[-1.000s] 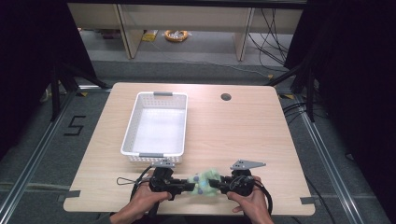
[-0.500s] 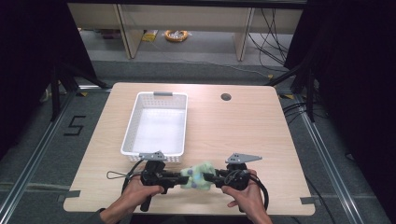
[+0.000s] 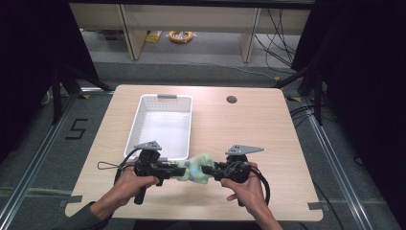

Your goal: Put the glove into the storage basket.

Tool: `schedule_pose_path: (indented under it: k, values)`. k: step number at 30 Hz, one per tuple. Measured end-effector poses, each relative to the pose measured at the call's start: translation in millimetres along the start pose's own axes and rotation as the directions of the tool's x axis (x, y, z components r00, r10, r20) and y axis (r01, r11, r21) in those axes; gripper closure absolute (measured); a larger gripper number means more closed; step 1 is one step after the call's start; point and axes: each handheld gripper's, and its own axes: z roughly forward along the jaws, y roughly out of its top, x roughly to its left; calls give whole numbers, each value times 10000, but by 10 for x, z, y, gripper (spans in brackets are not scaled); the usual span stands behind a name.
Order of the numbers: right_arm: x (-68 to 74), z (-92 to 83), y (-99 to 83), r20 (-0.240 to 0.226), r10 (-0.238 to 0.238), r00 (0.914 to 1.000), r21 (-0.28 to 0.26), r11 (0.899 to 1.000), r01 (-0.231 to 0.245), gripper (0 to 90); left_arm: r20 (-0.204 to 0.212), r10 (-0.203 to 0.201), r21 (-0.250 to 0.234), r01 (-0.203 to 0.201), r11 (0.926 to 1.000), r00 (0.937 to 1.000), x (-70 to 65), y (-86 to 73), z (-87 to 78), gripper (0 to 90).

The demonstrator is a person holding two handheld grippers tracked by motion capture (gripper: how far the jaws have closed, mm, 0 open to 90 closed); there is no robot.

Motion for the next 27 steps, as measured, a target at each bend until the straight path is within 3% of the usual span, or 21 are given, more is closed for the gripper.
schedule_pose_path:
  k: [10,20,22,27]
  values:
    - [38,164,382,-95,-324,9994,-206,9993,322,709,-512,59,-200,-69,9998,9987,131,249,-253,743]
    - [72,408,656,105,-671,9977,86,9977,670,709,-916,-242,-130,231,9996,9955,365,372,-402,742]
    - [97,457,706,209,-504,9985,226,9985,499,709,-1005,-280,-95,272,9996,9945,409,401,-432,742]
    - [90,600,849,91,-838,9964,166,9964,836,709,-1081,-446,-121,436,9990,9931,532,465,-525,741]
